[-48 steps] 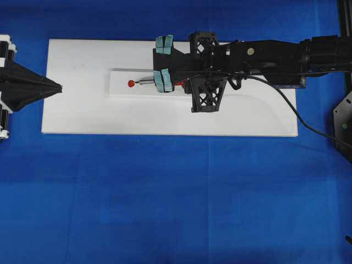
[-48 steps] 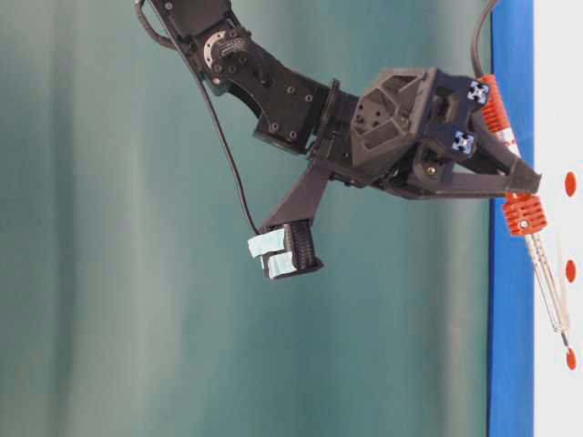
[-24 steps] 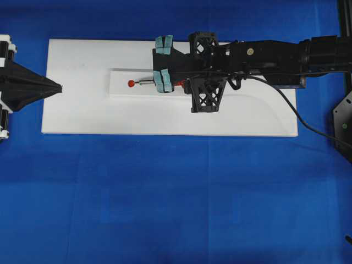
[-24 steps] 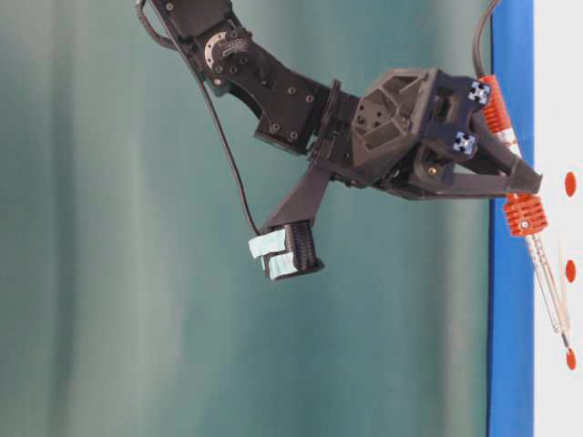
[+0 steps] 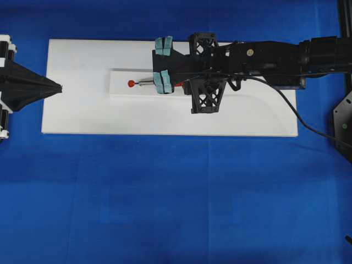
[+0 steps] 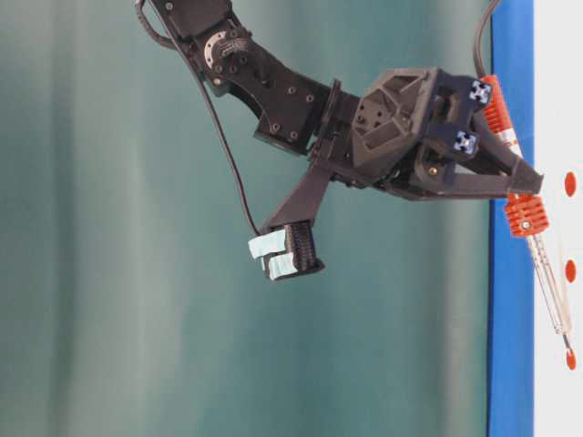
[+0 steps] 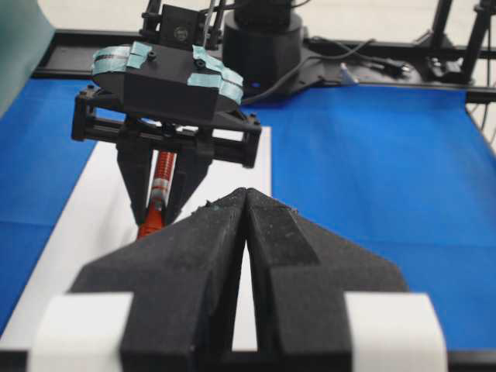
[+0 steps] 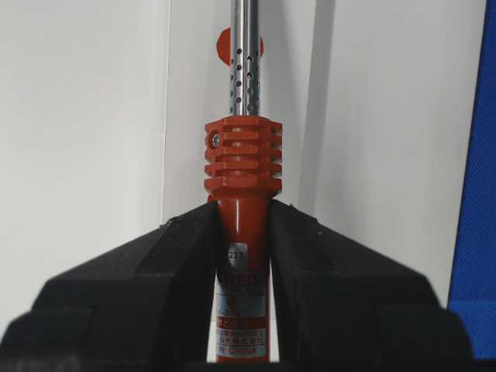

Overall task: Touch the tip of the soldering iron to the mark.
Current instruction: 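Hold the iron tip on the leftmost red dot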

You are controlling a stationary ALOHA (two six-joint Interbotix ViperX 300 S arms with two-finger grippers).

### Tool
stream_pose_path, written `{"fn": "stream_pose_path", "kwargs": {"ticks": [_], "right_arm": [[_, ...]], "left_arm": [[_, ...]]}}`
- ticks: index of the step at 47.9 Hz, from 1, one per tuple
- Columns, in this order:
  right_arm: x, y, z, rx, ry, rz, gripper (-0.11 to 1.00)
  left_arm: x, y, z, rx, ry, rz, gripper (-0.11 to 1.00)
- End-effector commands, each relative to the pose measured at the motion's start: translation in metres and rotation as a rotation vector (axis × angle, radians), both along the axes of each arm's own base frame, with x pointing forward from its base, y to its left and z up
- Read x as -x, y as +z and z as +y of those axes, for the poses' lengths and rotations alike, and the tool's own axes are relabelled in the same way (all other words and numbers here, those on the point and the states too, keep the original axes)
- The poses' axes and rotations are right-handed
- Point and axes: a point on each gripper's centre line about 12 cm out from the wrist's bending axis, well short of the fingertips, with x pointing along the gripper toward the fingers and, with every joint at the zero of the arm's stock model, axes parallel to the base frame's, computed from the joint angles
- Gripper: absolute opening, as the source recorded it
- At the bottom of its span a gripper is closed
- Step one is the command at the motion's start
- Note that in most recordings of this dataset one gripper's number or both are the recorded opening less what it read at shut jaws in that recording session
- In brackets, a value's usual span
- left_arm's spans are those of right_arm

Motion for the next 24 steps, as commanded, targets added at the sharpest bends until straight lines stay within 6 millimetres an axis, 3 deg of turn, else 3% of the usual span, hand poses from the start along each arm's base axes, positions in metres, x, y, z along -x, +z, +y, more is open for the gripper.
{"fn": "stream_pose_path", "kwargs": {"ticks": [1, 24], "right_arm": [[-0.0078, 0.0162, -0.0004, 0.007, 0.003, -0.051, 0.06], [-0.0101, 0.0174, -0.0009, 0.007, 0.001, -0.053, 0.06]], "left_arm": [[-0.0015, 0.0049, 0.0006, -0.002, 0.003, -0.014, 0.0], [-0.0015, 0.0047, 0.0006, -0.002, 0.003, -0.012, 0.0]]}}
